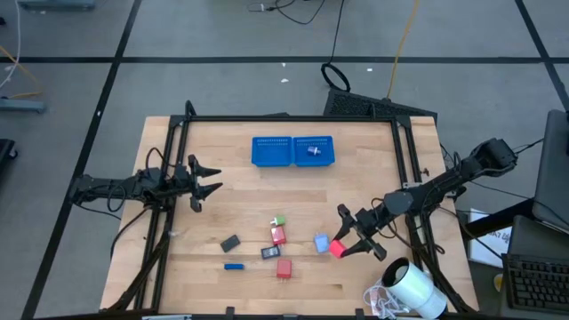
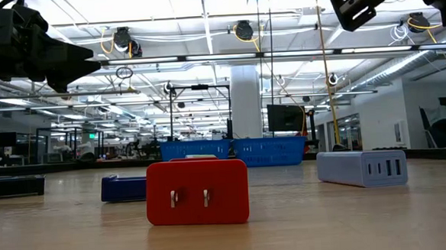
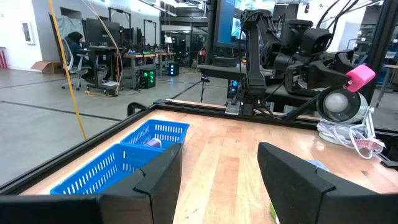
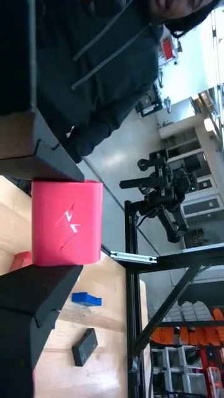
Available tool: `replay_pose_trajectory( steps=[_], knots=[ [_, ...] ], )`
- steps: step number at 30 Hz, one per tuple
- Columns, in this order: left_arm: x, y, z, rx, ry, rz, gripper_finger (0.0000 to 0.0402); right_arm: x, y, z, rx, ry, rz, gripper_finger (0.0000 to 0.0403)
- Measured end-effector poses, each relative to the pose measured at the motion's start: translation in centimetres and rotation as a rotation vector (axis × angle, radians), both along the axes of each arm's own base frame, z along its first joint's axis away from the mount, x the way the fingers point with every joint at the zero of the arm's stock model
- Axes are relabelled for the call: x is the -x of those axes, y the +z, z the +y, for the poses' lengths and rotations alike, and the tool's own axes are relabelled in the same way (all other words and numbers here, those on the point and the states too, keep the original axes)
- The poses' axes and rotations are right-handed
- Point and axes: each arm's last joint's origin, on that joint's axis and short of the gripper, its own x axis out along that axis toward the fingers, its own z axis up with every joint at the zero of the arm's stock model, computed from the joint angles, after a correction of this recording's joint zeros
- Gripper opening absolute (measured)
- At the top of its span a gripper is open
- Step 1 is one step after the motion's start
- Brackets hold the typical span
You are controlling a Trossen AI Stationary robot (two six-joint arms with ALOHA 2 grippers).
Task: Pick & Place Office items
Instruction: Put the pink charger adapter into the right blue bin
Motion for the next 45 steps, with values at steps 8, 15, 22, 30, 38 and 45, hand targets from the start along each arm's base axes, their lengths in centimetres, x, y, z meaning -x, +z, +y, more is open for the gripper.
replay_pose_trajectory(
  steps=[8, 15, 22, 30, 38, 45],
  knots=[
    [0.0, 0.0, 0.0, 0.000, 0.000, 0.000, 0.0214, -0.3, -0.2, -0.4, 0.008, -0.034, 0.009, 0.0174],
    [0.0, 0.0, 0.0, 0.000, 0.000, 0.000, 0.0214, -0.2, 0.5, 0.4, -0.048, 0.138, -0.099, 0.0174],
    [0.0, 0.0, 0.0, 0.000, 0.000, 0.000, 0.0214, -0.1, 1.5, 0.6, -0.064, 0.138, -0.247, 0.0174],
    [0.0, 0.0, 0.0, 0.000, 0.000, 0.000, 0.0214, -0.3, 1.3, 0.4, -0.055, 0.106, -0.230, 0.0174],
    [0.0, 0.0, 0.0, 0.000, 0.000, -0.001, 0.0214, -0.9, 0.2, -0.1, 0.017, -0.152, -0.145, 0.0174],
    [0.0, 0.0, 0.0, 0.000, 0.000, 0.000, 0.0214, -1.6, -0.4, -1.6, 0.042, -0.397, -0.070, 0.0174]
  ],
)
